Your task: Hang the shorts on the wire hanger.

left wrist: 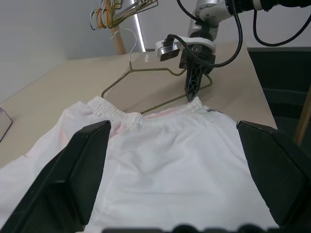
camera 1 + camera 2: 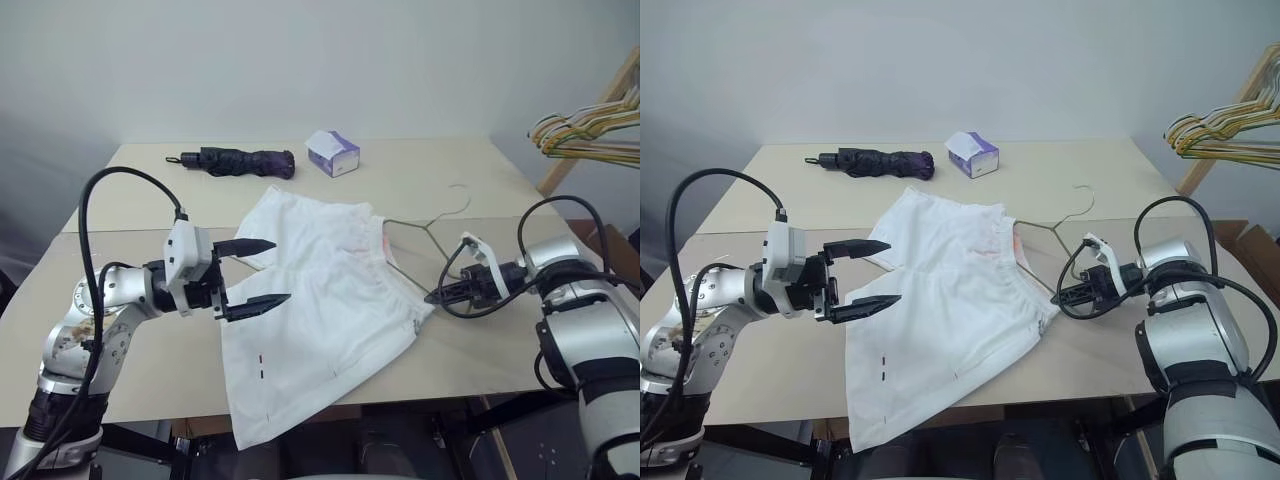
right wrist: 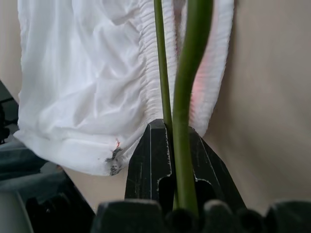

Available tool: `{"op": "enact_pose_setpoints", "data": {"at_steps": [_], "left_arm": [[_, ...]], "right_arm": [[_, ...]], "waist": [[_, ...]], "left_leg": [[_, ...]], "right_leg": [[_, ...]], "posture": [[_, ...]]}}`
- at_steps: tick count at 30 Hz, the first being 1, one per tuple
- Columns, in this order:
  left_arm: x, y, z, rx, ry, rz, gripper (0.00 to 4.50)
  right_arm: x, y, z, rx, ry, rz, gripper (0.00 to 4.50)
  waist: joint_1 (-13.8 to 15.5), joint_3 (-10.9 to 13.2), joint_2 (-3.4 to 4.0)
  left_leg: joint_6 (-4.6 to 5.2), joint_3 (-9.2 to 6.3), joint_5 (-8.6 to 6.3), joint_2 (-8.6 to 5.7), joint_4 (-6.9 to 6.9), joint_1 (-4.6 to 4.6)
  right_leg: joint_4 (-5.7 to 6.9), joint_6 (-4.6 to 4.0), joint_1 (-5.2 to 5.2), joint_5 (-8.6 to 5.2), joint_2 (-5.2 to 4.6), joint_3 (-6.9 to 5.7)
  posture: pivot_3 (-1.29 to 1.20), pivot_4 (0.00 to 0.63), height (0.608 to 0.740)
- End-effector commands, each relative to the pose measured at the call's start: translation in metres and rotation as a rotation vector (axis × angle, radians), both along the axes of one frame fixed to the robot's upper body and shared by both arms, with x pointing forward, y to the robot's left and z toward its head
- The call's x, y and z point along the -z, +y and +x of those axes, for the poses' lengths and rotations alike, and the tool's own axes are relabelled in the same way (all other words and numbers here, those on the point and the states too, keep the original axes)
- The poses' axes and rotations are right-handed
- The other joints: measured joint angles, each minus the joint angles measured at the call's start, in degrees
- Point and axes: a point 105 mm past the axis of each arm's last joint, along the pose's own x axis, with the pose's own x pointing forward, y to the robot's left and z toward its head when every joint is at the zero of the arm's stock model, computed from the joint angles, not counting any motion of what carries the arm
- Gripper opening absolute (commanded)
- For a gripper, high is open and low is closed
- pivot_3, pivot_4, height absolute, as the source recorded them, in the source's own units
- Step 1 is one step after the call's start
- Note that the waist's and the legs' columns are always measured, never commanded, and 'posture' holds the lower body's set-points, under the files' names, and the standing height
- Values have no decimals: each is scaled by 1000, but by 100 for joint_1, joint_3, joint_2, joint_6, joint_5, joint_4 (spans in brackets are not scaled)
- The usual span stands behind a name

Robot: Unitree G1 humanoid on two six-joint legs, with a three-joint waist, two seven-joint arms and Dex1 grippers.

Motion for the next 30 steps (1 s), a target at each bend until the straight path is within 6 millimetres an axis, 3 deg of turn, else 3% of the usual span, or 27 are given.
{"op": "enact_pose_setpoints", "data": {"at_steps": [1,9,12,15,21,25,30], "left_arm": [[-15,1,1,4,-69,-3,4483],[-24,7,19,12,-110,19,4483],[-35,11,36,2,-166,35,4483],[-45,14,50,-9,-228,55,4483],[-70,22,78,-21,-333,106,4483],[-73,21,86,34,-387,194,4483],[-61,17,85,190,-392,355,4483]], "right_arm": [[-23,-11,14,27,-127,-31,0],[-67,-7,33,-81,-422,-274,0],[-89,12,31,-196,-655,-456,0],[-102,32,20,-238,-758,-498,0],[-110,68,-9,-395,-902,-545,0],[-108,83,-29,-518,-921,-544,0],[-108,95,-44,-637,-893,-516,0]], "waist": [[-3,0,0],[-61,-3,5],[-80,-6,8],[-160,-7,9],[-310,-8,7],[-391,-8,7],[-525,-8,7]], "left_leg": [[0,0,0,0,0,0],[-6,4,5,0,0,-48],[-8,-5,5,2,2,-73],[-11,-13,8,0,6,-87],[-11,-17,9,-1,10,-83],[-12,-17,9,-1,11,-84],[-12,-19,9,0,12,-85]], "right_leg": [[0,0,0,0,0,0],[19,-3,-64,2,1,4],[22,-7,-82,0,4,-7],[22,-7,-89,1,2,-18],[19,-5,-77,1,0,-26],[18,-5,-76,2,-1,-27],[19,-5,-76,1,0,-29]], "posture": [[71,26,740],[-14,7,740],[-57,0,740],[-76,0,740],[-107,0,740],[-116,0,740],[-116,0,740]]}}
